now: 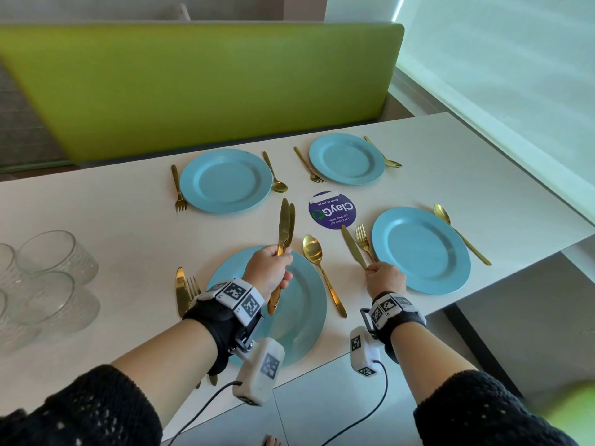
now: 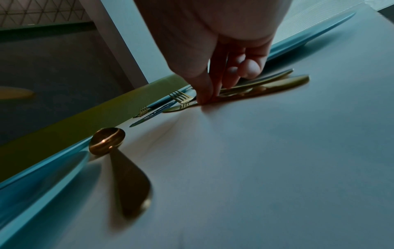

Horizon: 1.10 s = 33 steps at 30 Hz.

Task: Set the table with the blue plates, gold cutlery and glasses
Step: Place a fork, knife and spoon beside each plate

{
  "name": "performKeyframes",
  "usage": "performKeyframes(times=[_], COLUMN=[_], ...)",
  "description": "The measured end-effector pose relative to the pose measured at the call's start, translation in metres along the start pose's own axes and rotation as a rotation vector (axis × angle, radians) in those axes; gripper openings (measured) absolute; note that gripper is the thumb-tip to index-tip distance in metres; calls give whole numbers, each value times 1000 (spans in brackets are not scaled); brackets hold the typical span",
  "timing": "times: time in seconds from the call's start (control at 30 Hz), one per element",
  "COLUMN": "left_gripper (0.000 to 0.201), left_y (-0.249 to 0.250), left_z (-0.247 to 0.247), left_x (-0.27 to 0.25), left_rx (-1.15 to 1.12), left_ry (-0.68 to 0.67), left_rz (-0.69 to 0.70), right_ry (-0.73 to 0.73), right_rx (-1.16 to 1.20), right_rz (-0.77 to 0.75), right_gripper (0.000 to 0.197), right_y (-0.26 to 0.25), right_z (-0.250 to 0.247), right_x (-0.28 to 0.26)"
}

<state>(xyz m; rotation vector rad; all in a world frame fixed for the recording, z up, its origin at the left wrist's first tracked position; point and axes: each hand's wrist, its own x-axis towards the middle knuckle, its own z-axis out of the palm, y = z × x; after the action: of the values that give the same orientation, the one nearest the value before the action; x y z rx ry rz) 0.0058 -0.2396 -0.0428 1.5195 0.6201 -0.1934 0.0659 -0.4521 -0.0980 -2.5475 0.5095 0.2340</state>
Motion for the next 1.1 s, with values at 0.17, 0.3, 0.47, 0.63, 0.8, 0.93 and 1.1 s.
performKeyframes(times=[0.17,0.3,0.47,0.63,0.8,0.93,1.1], left_gripper=[16,16,15,17,18,14,16], left_y=[-1,-2,-4,-5,-4,2,13], left_z=[0,2,8,13,17,18,6], left_x=[-1,-1,-2,-4,-5,-4,1], left_rx=[1,0,-11,-53,-103,-75,-10], left_ry=[1,14,21,20,18,5,-19], left_rz=[-2,2,15,30,7,18,22], right_ry=[2,9,26,31,-117,-269,-289], right_rx=[3,23,38,38,60,148,252], right_rz=[-7,10,0,-51,-178,-288,-311], right_gripper=[27,28,28,26,23,20,23], right_y=[1,1,4,2,-15,-43,-79], right_z=[0,-3,-11,-16,-17,-11,-3], right_x=[-1,0,-4,-14,-36,-61,-81])
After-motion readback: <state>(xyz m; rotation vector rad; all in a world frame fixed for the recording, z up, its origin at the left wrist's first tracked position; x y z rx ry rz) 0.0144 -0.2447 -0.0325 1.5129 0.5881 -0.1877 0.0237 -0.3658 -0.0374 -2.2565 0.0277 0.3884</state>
